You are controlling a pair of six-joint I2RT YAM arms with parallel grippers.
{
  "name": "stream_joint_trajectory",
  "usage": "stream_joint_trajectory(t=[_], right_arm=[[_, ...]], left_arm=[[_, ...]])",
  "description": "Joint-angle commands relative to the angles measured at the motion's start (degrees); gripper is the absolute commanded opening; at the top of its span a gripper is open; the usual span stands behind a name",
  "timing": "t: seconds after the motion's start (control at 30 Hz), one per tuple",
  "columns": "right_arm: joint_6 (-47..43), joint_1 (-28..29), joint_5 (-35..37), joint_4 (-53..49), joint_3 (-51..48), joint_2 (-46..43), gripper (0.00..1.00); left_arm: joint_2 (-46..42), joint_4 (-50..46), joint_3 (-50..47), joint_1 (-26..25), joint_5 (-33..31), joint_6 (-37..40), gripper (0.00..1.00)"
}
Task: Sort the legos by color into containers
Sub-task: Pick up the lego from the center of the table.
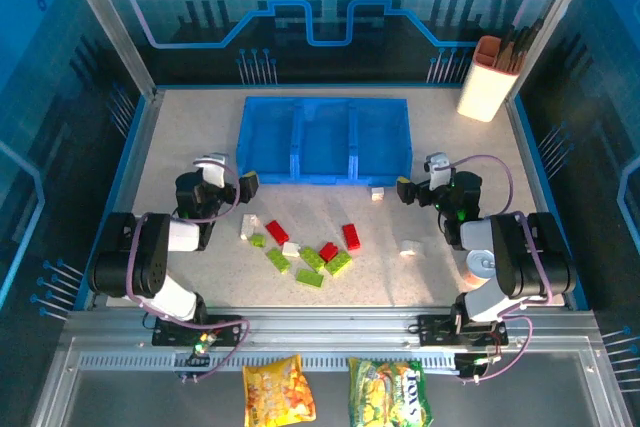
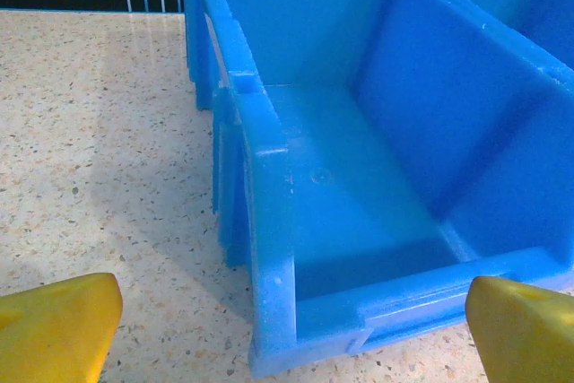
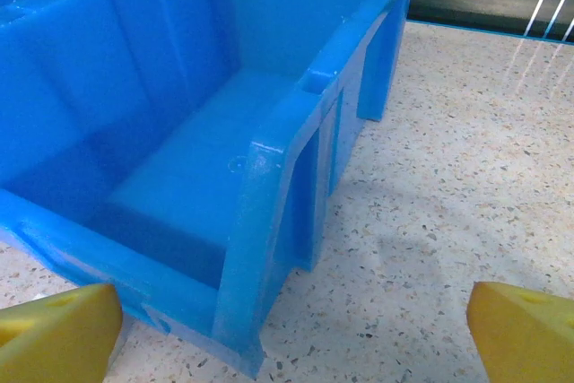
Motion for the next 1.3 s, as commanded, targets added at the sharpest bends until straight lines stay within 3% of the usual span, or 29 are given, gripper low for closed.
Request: stream_joint_trajectory(t=[0.0, 1.27], right_arm=[[-0.7, -0.6, -1.5, 1.8, 0.3, -0.2, 1.0], [0.3, -1.1, -0.1, 1.5, 0.6, -0.1, 1.0]], left_arm=[[0.2, 1.9, -0.4, 0.5, 1.9, 1.0, 0.99], [0.4, 1.6, -0.2, 0.8, -0.8, -0.2, 0.99]])
